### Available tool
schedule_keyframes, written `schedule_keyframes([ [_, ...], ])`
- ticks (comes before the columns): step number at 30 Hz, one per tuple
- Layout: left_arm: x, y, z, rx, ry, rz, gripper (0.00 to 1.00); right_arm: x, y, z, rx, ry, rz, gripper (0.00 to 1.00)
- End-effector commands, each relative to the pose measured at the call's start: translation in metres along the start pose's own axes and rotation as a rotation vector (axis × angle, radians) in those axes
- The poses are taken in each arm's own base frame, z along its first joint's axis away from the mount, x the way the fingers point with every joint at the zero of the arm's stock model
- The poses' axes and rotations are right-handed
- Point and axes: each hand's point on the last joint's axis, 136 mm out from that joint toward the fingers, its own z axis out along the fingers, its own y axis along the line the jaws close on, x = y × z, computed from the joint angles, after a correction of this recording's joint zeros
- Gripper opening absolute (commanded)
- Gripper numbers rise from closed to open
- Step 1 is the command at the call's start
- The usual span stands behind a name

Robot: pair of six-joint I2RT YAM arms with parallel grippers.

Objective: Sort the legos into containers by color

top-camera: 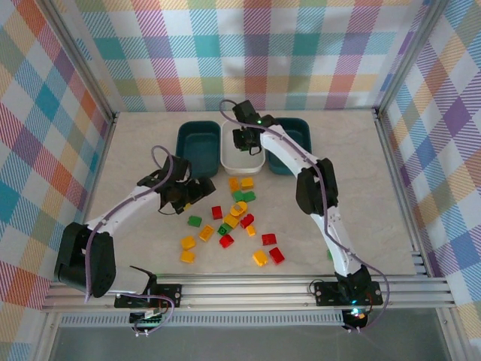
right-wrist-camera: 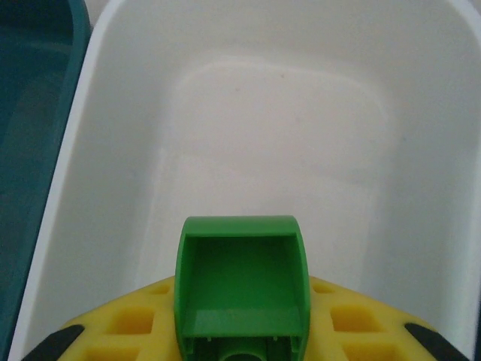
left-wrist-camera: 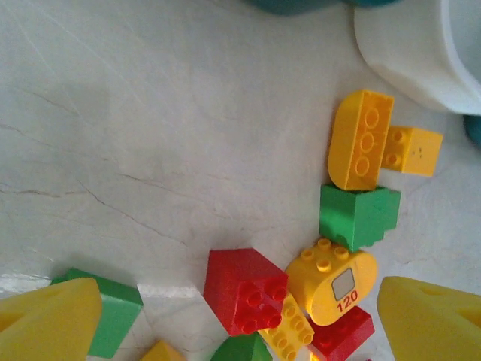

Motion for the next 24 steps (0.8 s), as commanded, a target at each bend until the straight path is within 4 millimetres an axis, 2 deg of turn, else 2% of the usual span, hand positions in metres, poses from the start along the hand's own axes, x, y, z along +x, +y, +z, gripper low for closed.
schedule_keyframes([
  [1, 0.006, 0.001, -0.003, -0.039, 0.011, 0.029, 0.95, 0.008, -0.003, 0.001, -0.006, 0.063, -0.038, 0.41],
  [3, 0.008, 0.004, -0.004, -0.061, 0.013, 0.030, 0.95, 0.004, -0.001, 0.000, -0.016, 0.051, -0.051, 0.44],
  [6, 0.007, 0.012, -0.010, -0.095, -0.007, 0.019, 0.96, -0.008, 0.002, -0.017, -0.033, 0.013, -0.061, 0.56],
  [9, 0.007, 0.022, -0.020, -0.133, -0.037, 0.004, 0.97, -0.021, 0.000, -0.046, -0.031, -0.049, -0.051, 0.59],
  [13, 0.020, 0.045, -0.032, -0.205, -0.046, -0.046, 0.96, -0.020, 0.007, -0.097, -0.058, -0.147, -0.031, 0.61],
  [14, 0.025, 0.051, -0.033, -0.220, -0.044, -0.063, 0.95, -0.016, 0.008, -0.108, -0.065, -0.167, -0.024, 0.61],
  [17, 0.044, 0.065, -0.040, -0.262, -0.041, -0.096, 0.92, 0.014, 0.008, -0.130, -0.089, -0.180, 0.014, 0.62],
  [20, 0.063, 0.076, -0.046, -0.312, -0.043, -0.112, 0.91, 0.052, 0.004, -0.142, -0.121, -0.161, 0.066, 0.61],
  [24, 0.084, 0.091, -0.045, -0.386, -0.018, -0.080, 0.88, 0.097, -0.013, -0.151, -0.116, -0.130, 0.090, 0.62],
])
